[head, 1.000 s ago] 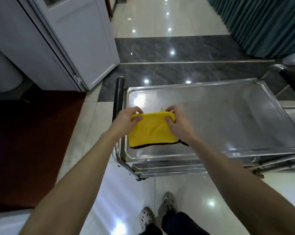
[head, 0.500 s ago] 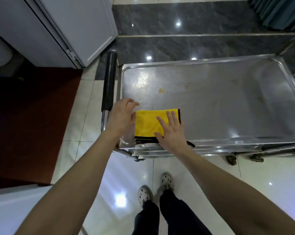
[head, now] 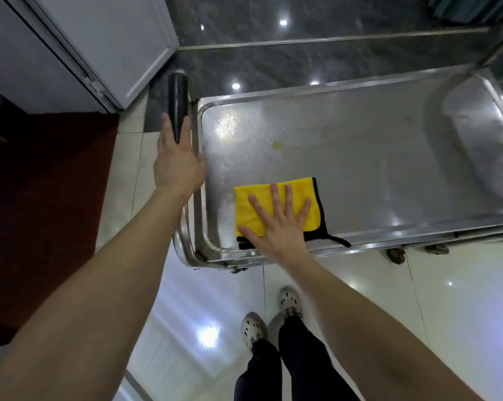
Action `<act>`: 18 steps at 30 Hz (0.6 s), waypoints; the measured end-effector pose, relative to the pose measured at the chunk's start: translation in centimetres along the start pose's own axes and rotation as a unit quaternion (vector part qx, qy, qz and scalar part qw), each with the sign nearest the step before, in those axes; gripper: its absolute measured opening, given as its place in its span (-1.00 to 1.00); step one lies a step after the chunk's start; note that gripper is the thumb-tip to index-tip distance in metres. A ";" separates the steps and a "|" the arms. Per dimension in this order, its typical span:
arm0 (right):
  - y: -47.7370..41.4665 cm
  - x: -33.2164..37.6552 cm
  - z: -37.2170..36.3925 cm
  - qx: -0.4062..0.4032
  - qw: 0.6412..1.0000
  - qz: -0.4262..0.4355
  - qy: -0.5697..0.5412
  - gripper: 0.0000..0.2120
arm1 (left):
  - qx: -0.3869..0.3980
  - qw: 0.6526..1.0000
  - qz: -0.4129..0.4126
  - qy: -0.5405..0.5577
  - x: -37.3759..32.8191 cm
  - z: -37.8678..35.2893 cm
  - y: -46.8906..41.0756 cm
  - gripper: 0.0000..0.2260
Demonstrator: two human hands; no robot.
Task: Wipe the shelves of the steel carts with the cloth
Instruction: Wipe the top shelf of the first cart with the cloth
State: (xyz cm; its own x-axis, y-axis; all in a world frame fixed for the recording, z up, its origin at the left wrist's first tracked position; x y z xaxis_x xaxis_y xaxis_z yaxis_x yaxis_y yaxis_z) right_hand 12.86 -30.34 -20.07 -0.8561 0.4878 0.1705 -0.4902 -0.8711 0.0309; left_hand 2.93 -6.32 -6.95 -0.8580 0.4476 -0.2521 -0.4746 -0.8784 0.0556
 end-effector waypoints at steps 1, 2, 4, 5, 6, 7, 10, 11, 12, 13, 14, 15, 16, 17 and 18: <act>0.3 -0.2 0.3 0.001 1.000 -0.007 -0.002 -0.18 | 0.002 1.000 0.001 0.003 -0.1 0.1 0.2 -0.26; 0.7 -0.5 0.6 0.002 1.000 -0.013 -0.004 -0.17 | 0.005 1.000 0.002 0.005 -0.3 0.3 0.4 -0.23; 1.5 -1.4 1.2 -0.001 1.000 -0.023 -0.010 -0.16 | 0.010 1.000 0.003 0.006 -0.4 0.6 0.6 -0.21; 1.8 -2.1 1.5 0.002 1.000 -0.029 -0.009 -0.16 | 0.011 1.000 0.004 0.006 -0.4 0.7 0.6 -0.20; 1.9 -3.0 1.7 0.012 0.999 -0.040 -0.007 -0.15 | 0.010 1.000 0.005 0.008 -0.3 0.8 0.5 -0.20; 1.9 -4.1 2.0 0.028 0.998 -0.052 -0.005 -0.14 | 0.005 1.000 0.004 0.011 -0.3 0.9 0.3 -0.20; 0.8 -7.7 2.9 0.078 0.994 -0.078 0.007 -0.13 | -0.040 0.999 -0.006 0.018 -0.3 1.3 -1.0 -0.33; 0.0 -8.9 3.3 0.087 0.993 -0.082 0.007 -0.13 | -0.058 0.998 -0.009 0.017 -0.4 1.4 -1.3 -0.39; -1.0 -10.1 3.7 0.090 0.992 -0.085 0.003 -0.13 | -0.071 0.997 -0.013 0.018 -0.4 1.4 -1.5 -0.43; -2.1 -11.1 4.1 0.089 0.992 -0.087 -0.001 -0.13 | -0.080 0.996 -0.020 0.023 -0.3 1.3 -1.5 -0.47; -3.4 -12.0 4.5 0.087 0.992 -0.088 -0.002 -0.14 | -0.082 0.996 -0.025 0.034 -0.3 1.2 -1.5 -0.49; -4.8 -12.9 4.8 0.085 0.992 -0.089 -0.005 -0.14 | -0.078 0.995 -0.026 0.047 -0.2 1.1 -1.5 -0.51; -6.4 -13.7 5.0 0.082 0.993 -0.090 -0.010 -0.14 | -0.074 0.995 -0.021 0.058 -0.1 1.0 -1.5 -0.51; -8.1 -14.4 5.3 0.078 0.993 -0.091 -0.016 -0.14 | -0.071 0.995 -0.014 0.064 0.0 0.9 -1.5 -0.52; -10.0 -15.0 5.5 0.074 0.993 -0.091 -0.020 -0.14 | -0.070 0.995 -0.007 0.067 0.0 0.9 -1.4 -0.52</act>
State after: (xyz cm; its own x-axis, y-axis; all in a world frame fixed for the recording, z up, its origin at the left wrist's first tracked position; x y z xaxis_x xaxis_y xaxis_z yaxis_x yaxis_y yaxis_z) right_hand 31.48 -29.25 -17.53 -0.7469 0.6381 0.1870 -0.6046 -0.7687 0.2086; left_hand 3.40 -4.90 -6.19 -0.8129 0.4425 -0.3786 -0.4466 -0.8909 -0.0825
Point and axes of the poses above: each hand's wrist, its own y-axis away from the middle knuckle, its own z-axis out of the back of the hand, x = y × z, the point moved 3 cm from there along -y, towards the middle knuckle, and after that the axes turned 3 degrees about z, right-handed, at the moved point
